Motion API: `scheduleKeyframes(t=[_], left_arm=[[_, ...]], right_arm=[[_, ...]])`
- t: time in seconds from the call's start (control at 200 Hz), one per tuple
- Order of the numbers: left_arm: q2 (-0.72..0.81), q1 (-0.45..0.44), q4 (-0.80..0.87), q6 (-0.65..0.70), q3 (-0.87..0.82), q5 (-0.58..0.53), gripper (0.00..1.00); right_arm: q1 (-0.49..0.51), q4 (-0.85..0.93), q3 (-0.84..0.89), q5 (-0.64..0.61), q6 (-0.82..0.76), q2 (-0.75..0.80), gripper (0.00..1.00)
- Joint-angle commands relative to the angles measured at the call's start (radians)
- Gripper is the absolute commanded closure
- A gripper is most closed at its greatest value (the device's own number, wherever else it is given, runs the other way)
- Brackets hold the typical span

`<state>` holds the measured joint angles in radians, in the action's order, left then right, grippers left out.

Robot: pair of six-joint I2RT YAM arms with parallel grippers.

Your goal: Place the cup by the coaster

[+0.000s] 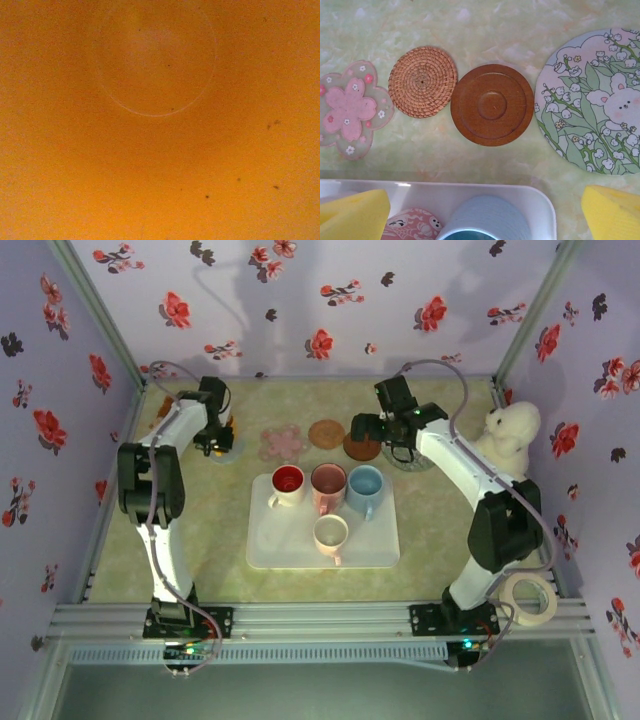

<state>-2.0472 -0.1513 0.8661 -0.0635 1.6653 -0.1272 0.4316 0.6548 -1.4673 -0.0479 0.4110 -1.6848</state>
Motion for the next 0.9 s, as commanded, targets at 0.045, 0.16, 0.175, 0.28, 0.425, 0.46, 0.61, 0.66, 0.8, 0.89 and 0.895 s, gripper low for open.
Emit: scheduleKeyframes(t=[0.045, 0.16, 0.175, 0.28, 0.425, 0.46, 0.61, 0.66, 0.8, 0.89, 0.895], left_arm=[[-0.017, 0.003, -0.049, 0.022, 0.012, 0.006, 1.00], [-0.033, 0.004, -0.049, 0.027, 0.032, 0.004, 1.00], [-0.035, 0.004, -0.049, 0.026, 0.034, 0.003, 1.00], [-0.048, 0.006, -0.045, 0.027, 0.039, -0.008, 1.00], [-0.057, 0.010, -0.052, 0.026, 0.027, -0.012, 1.00], [-0.059, 0.010, -0.050, 0.026, 0.025, -0.013, 1.00], [-0.054, 0.012, -0.030, 0.027, 0.019, -0.027, 0.88], [-0.046, 0.012, -0.030, 0.027, 0.013, -0.032, 0.82], [-0.030, 0.012, -0.022, 0.021, 0.004, -0.037, 0.68], [-0.023, 0.012, -0.011, 0.014, 0.002, -0.051, 0.59], [-0.022, 0.012, -0.010, 0.014, 0.001, -0.051, 0.59]], right_arm=[[-0.005, 0.012, -0.030, 0.009, -0.015, -0.007, 0.01], [-0.007, 0.028, -0.034, -0.007, -0.019, -0.005, 0.01], [-0.006, 0.029, -0.033, -0.007, -0.017, -0.004, 0.01], [-0.010, 0.029, -0.027, -0.007, -0.014, 0.002, 0.01], [-0.010, 0.029, -0.021, -0.007, -0.010, 0.002, 0.01], [-0.010, 0.029, -0.023, -0.006, -0.009, 0.002, 0.01], [-0.010, 0.031, -0.030, -0.003, -0.009, -0.001, 0.01], [-0.009, 0.031, -0.033, -0.003, -0.010, -0.001, 0.01], [-0.010, 0.030, -0.035, 0.003, -0.008, -0.006, 0.01], [-0.010, 0.028, -0.033, 0.008, -0.005, -0.004, 0.01], [-0.010, 0.028, -0.033, 0.008, -0.006, -0.004, 0.01]])
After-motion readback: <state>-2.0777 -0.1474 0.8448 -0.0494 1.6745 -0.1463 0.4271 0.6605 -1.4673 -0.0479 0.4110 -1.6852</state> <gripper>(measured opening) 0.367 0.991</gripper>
